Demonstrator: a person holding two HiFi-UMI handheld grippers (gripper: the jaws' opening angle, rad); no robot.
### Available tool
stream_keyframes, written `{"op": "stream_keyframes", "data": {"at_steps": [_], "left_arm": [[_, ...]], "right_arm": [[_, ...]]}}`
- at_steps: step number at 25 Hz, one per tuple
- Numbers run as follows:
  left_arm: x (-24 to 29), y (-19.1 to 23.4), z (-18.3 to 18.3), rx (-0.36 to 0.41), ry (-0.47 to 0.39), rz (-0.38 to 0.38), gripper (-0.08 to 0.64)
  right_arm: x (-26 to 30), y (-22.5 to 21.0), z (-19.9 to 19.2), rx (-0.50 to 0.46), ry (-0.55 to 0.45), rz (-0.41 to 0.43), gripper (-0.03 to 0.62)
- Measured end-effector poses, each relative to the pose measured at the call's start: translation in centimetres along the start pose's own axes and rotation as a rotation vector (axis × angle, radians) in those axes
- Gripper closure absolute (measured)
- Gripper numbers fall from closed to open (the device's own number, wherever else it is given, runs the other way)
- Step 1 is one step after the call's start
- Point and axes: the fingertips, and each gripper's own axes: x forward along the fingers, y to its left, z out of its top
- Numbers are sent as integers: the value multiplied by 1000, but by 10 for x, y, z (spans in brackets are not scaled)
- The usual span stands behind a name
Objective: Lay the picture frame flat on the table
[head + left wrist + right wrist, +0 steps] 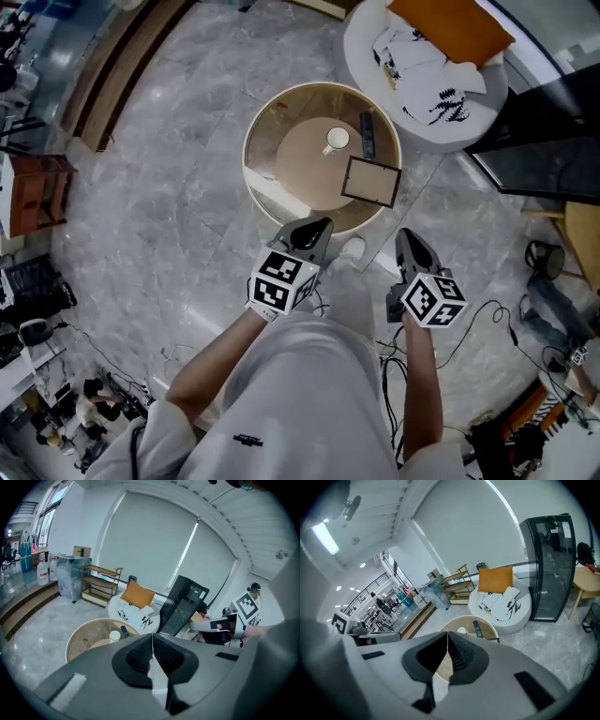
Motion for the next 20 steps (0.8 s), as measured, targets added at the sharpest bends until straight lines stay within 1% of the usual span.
{"op": "stream_keyframes", "data": {"at_steps": [2,5,8,11,16,20], "left_arm": [[-13,-6,10,1,-20,-8,552],[-31,-14,22,-2,-53,-9,552],[-47,-27,34,7,-87,-9,552],[-62,-39,48,32,-121,-13,552],[-85,-50,67,65,-167,-8,552],[-91,-53,70,69,-170,-9,552]], "right_arm": [[-16,13,9,-13,-24,5,586],[-38,29,26,-28,-66,-10,586],[-59,46,46,-90,-107,-22,586],[-76,62,61,-139,-130,-9,586],[-95,76,68,-225,-164,-22,586],[-106,82,66,-286,-184,-49,586]]}}
